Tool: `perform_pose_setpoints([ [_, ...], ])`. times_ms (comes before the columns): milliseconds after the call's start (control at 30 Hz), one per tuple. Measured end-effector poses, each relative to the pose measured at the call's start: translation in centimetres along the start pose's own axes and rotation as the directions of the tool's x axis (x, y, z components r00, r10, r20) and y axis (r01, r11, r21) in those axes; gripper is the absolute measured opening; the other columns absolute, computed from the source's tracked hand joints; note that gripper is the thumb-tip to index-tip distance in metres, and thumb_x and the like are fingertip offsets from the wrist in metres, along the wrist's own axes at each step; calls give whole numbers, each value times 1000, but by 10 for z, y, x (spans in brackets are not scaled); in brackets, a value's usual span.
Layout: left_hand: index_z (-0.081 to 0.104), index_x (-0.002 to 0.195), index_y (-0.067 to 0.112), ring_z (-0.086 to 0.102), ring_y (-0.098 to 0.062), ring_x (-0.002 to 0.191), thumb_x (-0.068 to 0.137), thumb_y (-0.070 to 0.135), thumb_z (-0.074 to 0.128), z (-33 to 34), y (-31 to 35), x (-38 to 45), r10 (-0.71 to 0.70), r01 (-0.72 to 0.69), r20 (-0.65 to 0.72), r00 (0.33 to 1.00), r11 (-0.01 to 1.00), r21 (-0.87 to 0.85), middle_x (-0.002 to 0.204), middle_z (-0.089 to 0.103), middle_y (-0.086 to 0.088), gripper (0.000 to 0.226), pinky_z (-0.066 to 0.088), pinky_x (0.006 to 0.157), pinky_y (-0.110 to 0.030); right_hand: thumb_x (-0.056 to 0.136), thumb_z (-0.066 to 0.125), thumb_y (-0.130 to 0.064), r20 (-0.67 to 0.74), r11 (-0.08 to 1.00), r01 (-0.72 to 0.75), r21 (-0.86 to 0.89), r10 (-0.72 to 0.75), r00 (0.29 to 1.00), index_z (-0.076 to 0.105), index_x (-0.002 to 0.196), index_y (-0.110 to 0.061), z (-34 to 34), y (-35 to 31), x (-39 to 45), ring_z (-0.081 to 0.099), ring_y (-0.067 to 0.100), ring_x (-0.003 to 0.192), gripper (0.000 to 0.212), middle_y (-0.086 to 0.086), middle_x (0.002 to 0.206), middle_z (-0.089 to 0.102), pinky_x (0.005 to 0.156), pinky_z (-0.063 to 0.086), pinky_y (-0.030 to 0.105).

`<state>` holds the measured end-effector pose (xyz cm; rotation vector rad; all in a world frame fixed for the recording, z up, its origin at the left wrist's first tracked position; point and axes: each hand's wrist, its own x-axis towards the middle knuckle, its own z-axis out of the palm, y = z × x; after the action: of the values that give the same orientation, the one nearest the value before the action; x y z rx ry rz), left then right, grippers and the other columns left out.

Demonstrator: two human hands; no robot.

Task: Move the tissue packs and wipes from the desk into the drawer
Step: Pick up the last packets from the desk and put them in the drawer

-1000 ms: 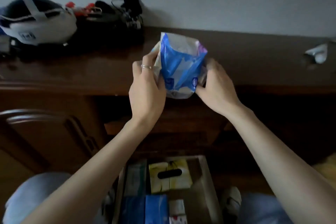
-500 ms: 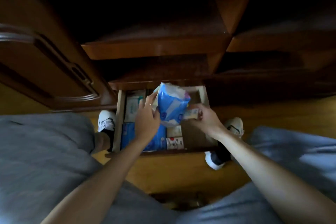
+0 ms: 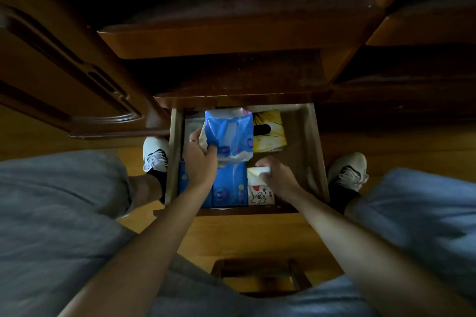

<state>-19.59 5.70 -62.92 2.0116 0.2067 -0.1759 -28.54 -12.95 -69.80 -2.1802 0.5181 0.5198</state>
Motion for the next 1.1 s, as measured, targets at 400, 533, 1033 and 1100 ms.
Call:
perform_pose_setpoints([
  [400,52,125,20,72,-7,84,92,20,68,24,19,-17,-8,128,292,957,910,-393,102,69,4,36,58,65,-22,95,67,-40,62,554,-67,830,27,998,53,138,-23,-64,-62,-18,70,23,114,49,3,124,71,89,59,39],
  [533,53,110,30,74,-18,88,89,41,70,31,20,-21,-84,311,454,887,836,-452,102,71,1,29,59,71,-29,92,72,-25,-59,591,-42,806,151,987,59,127,-29,-77,-45,-25,73,15,104,38,-2,115,75,90,57,39],
  [1033,54,127,7,68,-33,105,101,25,44,59,27,-32,-303,662,744,595,710,-239,119,65,-20,33,57,79,-41,100,60,-26,16,745,-116,657,141,990,53,134,-31,-94,-12,-46,69,13,110,35,-6,118,72,89,56,30],
  [1100,54,135,13,64,-31,115,103,44,34,67,27,-42,-237,662,814,531,715,-224,127,65,-17,49,52,93,-44,98,63,-20,53,767,-140,626,137,989,39,146,-32,-81,-7,-44,65,12,118,55,-6,127,65,95,56,33],
])
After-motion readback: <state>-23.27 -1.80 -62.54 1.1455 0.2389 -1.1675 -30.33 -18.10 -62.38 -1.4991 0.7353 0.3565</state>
